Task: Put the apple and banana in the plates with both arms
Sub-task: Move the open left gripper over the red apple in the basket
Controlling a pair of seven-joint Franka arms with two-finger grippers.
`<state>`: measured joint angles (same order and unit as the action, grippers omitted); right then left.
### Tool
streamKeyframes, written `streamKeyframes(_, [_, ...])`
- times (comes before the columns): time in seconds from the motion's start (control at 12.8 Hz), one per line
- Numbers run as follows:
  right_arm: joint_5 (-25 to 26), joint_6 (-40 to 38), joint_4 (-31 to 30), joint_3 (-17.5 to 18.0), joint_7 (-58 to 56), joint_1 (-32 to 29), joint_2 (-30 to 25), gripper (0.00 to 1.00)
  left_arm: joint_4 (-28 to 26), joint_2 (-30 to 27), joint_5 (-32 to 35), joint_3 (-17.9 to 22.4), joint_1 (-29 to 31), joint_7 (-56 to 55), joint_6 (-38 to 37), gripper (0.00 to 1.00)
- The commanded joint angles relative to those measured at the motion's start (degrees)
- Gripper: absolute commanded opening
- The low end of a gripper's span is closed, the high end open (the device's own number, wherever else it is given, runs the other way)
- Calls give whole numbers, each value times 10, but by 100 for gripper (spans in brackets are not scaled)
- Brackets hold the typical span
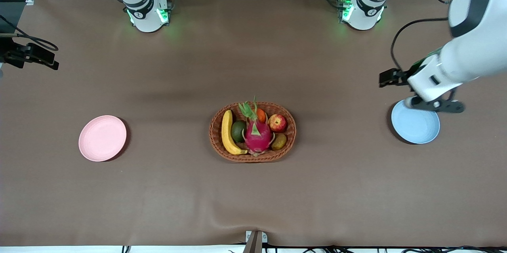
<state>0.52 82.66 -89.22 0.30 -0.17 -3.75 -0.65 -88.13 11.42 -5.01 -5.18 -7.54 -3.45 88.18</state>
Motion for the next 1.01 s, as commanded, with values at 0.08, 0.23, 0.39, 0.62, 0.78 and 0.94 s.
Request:
streamKeyframes(0.08, [4, -6, 18, 2, 5, 2, 11, 100, -3, 43, -5, -47, -3, 11, 57, 100])
streamKeyframes(0.23, [3, -6, 18, 2, 5, 3, 11, 100, -26, 61, -7, -83, -3, 13, 108, 100])
streamKeyframes(0.39, [4, -6, 18, 2, 5, 3, 11, 100, -48, 79, -7, -114, -3, 14, 163, 100])
streamKeyframes(0.62, [3, -6, 18, 2, 5, 3, 10, 100, -96, 102, -5, -160, -3, 39, 265, 100])
streamKeyframes(0.78, [3, -6, 18, 2, 5, 5, 11, 100, -114, 119, -5, -167, -2, 94, 305, 100])
streamKeyframes(0.94, [3, -6, 18, 2, 5, 8, 13, 100, -133, 133, -5, -176, -3, 112, 347, 100])
